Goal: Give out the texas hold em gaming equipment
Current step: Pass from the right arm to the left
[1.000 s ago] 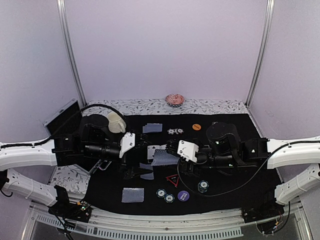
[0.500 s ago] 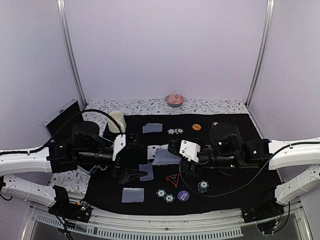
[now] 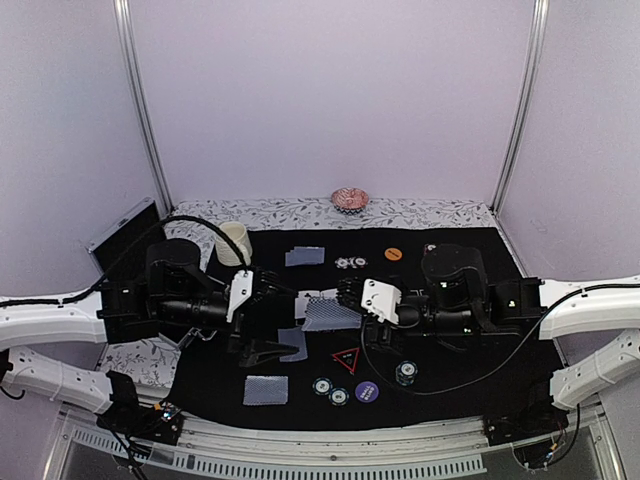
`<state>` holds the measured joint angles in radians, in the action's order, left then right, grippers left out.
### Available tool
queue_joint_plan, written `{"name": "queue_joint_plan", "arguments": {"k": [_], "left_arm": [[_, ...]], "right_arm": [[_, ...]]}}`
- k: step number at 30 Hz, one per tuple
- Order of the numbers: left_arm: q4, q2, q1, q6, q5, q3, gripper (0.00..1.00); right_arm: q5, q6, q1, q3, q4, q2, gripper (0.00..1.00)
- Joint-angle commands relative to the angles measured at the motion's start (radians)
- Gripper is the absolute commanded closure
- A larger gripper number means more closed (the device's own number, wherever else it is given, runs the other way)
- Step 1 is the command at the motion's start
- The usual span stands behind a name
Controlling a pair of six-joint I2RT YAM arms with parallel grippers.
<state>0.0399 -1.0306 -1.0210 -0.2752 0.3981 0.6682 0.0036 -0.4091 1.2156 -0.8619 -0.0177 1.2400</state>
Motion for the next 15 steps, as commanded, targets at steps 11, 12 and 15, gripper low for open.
{"name": "queue_joint_plan", "arguments": {"k": [11, 12, 15], "left_arm": [[0.092, -0.119, 0.039, -0.043, 0.147, 0.091, 0.02], [0.091, -0.130, 0.039, -0.042, 0.140, 0.096, 0.02], [0.086, -0.150, 0.038, -0.044, 0.136, 0.115, 0.02]], "right_arm": [[-0.052, -0.007, -0.006, -0.021, 0.071, -0.017, 0.47], [-0.053, -0.007, -0.007, -0.022, 0.072, -0.016, 0.47], [-0.053, -0.008, -0.006, -0.023, 0.074, -0.012, 0.47]]}}
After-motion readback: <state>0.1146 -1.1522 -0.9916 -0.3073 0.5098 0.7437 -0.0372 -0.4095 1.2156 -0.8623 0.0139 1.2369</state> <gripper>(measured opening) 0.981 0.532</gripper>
